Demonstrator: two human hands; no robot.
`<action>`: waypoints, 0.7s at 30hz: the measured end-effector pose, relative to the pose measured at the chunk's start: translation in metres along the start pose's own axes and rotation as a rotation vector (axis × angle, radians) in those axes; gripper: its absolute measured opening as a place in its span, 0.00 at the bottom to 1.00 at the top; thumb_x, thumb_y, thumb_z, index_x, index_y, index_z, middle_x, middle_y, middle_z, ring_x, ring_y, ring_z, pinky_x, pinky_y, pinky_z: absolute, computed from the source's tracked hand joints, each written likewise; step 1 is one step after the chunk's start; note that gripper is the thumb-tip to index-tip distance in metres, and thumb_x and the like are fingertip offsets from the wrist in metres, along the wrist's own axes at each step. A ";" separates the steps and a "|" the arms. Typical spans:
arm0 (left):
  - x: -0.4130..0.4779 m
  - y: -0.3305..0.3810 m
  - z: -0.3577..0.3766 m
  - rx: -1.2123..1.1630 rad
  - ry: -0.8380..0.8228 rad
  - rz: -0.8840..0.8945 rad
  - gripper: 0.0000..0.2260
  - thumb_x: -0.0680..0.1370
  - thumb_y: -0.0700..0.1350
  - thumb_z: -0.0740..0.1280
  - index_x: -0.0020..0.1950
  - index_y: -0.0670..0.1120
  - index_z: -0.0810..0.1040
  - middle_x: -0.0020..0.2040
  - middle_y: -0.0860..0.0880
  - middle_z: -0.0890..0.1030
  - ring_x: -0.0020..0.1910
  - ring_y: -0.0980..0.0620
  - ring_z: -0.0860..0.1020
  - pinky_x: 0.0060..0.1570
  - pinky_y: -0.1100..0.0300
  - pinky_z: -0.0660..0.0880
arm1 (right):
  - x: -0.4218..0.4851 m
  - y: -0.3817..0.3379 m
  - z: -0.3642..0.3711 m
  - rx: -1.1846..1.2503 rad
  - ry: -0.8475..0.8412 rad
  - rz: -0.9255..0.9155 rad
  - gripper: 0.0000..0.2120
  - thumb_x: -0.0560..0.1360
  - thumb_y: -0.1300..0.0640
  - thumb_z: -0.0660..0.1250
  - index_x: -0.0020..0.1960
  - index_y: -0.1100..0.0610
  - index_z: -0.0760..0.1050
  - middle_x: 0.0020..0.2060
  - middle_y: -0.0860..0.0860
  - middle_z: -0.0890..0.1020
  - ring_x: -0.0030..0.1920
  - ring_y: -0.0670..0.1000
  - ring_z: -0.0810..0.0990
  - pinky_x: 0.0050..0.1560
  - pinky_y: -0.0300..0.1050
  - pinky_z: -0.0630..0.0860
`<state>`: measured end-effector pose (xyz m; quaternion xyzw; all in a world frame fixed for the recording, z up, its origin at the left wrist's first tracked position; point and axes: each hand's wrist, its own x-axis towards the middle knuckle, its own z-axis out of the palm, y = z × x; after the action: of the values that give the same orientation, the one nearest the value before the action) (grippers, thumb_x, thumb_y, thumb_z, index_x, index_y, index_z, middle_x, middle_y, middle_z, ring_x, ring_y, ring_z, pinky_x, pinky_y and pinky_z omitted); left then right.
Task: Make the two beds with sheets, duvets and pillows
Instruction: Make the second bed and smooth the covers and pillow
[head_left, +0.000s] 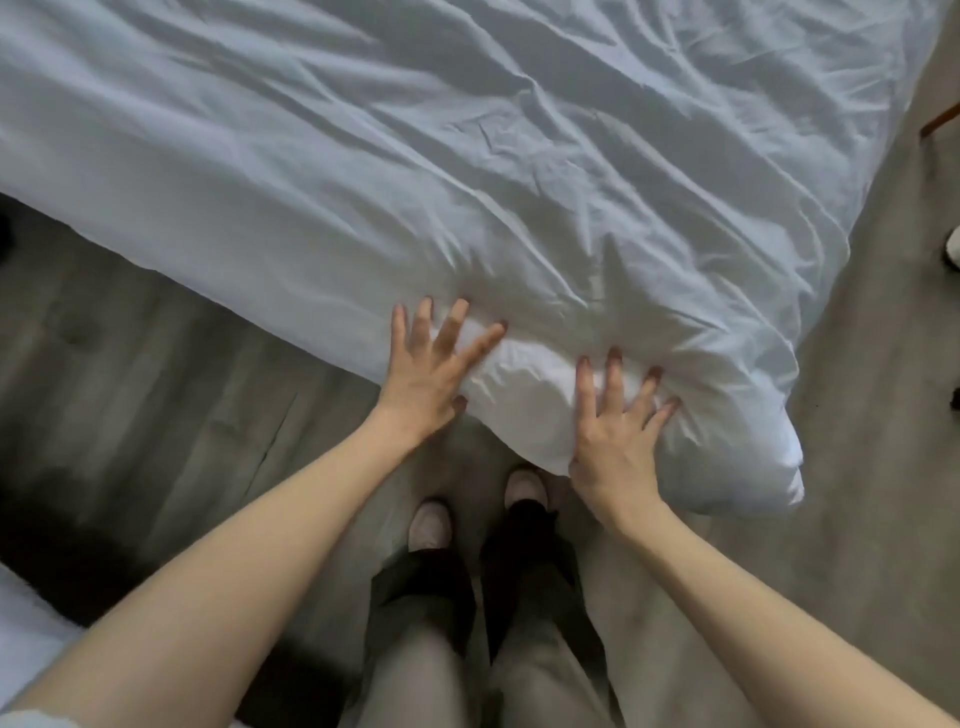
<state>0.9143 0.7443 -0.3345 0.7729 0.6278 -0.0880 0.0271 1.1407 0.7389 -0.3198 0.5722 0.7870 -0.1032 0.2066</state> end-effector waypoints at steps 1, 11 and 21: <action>0.004 -0.004 0.003 -0.024 0.055 0.016 0.49 0.58 0.54 0.81 0.74 0.56 0.60 0.70 0.43 0.60 0.65 0.35 0.61 0.64 0.28 0.60 | 0.003 0.004 0.006 0.000 0.112 -0.016 0.39 0.66 0.69 0.70 0.75 0.59 0.62 0.73 0.65 0.61 0.66 0.79 0.61 0.61 0.79 0.60; 0.030 0.025 -0.030 -0.180 0.122 0.030 0.11 0.66 0.42 0.79 0.42 0.43 0.80 0.39 0.44 0.80 0.39 0.41 0.77 0.50 0.51 0.75 | 0.033 0.038 -0.023 0.280 0.308 0.006 0.11 0.68 0.73 0.60 0.40 0.58 0.73 0.39 0.56 0.79 0.37 0.56 0.69 0.38 0.45 0.59; -0.011 0.011 -0.106 -0.634 0.064 -0.189 0.08 0.76 0.41 0.67 0.53 0.45 0.82 0.51 0.48 0.83 0.52 0.47 0.79 0.43 0.63 0.61 | -0.030 0.053 -0.108 0.400 0.272 -0.058 0.12 0.68 0.69 0.63 0.44 0.56 0.81 0.40 0.54 0.82 0.45 0.59 0.78 0.43 0.45 0.65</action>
<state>0.9342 0.7478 -0.2292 0.6669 0.6932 0.1340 0.2384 1.1761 0.7730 -0.2064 0.5874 0.7876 -0.1851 -0.0216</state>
